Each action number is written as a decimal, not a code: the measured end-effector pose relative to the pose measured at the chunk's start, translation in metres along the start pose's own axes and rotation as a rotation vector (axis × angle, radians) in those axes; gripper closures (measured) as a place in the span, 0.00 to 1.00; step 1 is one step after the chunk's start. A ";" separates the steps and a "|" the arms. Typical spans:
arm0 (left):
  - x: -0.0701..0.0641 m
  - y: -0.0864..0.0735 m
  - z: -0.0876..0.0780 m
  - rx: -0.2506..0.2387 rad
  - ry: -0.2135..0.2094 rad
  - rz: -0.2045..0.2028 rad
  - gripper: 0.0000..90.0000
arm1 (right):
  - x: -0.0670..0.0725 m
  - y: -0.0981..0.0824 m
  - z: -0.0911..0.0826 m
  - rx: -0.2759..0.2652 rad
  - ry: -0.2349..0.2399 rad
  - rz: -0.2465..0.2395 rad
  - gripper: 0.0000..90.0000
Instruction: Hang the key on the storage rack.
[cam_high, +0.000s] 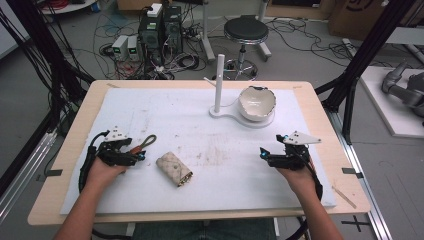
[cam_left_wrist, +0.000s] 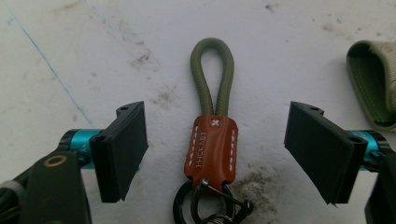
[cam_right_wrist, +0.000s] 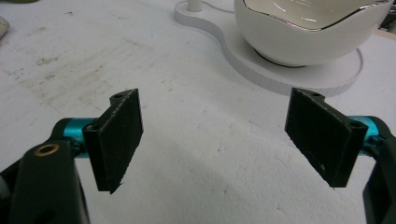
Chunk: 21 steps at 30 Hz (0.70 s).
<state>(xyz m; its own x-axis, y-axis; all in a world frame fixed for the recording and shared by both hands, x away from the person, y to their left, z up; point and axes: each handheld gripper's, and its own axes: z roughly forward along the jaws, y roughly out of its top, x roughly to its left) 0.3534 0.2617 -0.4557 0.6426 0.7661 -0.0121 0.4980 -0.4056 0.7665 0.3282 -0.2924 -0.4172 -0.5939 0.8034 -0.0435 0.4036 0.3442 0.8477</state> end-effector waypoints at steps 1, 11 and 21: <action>0.000 0.000 0.001 0.003 -0.002 -0.001 0.31 | -0.001 -0.001 -0.001 0.000 -0.002 -0.001 0.22; 0.003 0.000 -0.001 0.010 0.015 -0.017 0.47 | -0.003 -0.002 -0.002 0.003 -0.007 0.000 0.22; -0.001 0.001 -0.005 0.022 0.012 0.036 0.75 | -0.002 -0.003 -0.002 0.017 -0.012 -0.001 0.22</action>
<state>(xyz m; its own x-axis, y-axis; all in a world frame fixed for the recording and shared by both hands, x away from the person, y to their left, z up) 0.3503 0.2626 -0.4521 0.6535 0.7566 0.0235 0.4871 -0.4441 0.7520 0.3269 -0.2961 -0.4190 -0.5859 0.8087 -0.0511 0.4147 0.3534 0.8385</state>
